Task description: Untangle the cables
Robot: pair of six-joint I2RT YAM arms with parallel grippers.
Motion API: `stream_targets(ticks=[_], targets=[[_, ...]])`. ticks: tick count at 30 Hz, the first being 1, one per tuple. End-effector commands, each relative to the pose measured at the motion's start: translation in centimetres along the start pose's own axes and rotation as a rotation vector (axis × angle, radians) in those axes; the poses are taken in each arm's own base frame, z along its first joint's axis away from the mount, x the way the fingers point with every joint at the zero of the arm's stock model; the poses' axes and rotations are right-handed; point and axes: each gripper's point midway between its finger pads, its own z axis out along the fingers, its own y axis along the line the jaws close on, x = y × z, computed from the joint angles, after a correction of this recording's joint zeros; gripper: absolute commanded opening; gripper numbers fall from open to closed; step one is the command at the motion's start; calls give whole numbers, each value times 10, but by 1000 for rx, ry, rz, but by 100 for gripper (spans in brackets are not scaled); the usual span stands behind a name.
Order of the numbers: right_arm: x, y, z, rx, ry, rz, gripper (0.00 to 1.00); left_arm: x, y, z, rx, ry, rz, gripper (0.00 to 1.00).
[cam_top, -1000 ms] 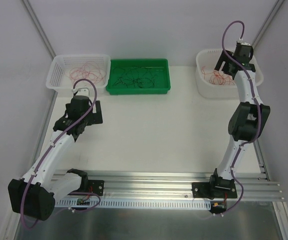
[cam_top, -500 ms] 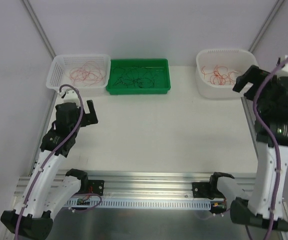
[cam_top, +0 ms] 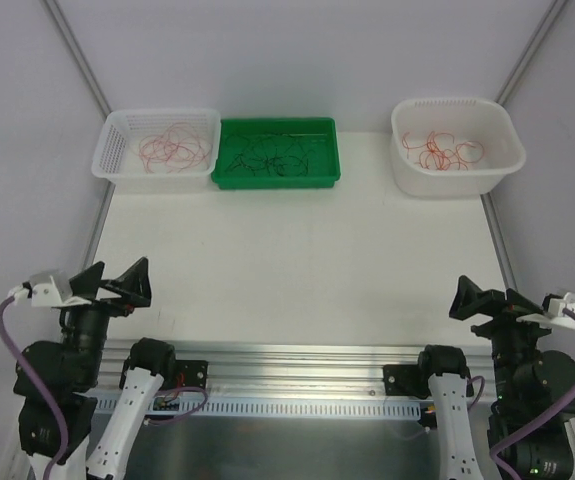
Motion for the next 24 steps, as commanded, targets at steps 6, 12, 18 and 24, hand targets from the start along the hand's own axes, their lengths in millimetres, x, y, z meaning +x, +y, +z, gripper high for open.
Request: stream_targets(ticks=[6,12,18,24], targets=[[42,-16,-8,-23,10,1,97,-15,18,-58,-13,-177,-76,99],[32,-20,-25,-48,-98,-21,97,-14,29,-71,-52,-188,-67,99],[30,-21,-37,-71,-147,-35,97,-7,33,-72,-67,-161,-51,99],[33,-23,-45,-76,-150,-38,97,1,32,-67,-62,-135,-59,99]])
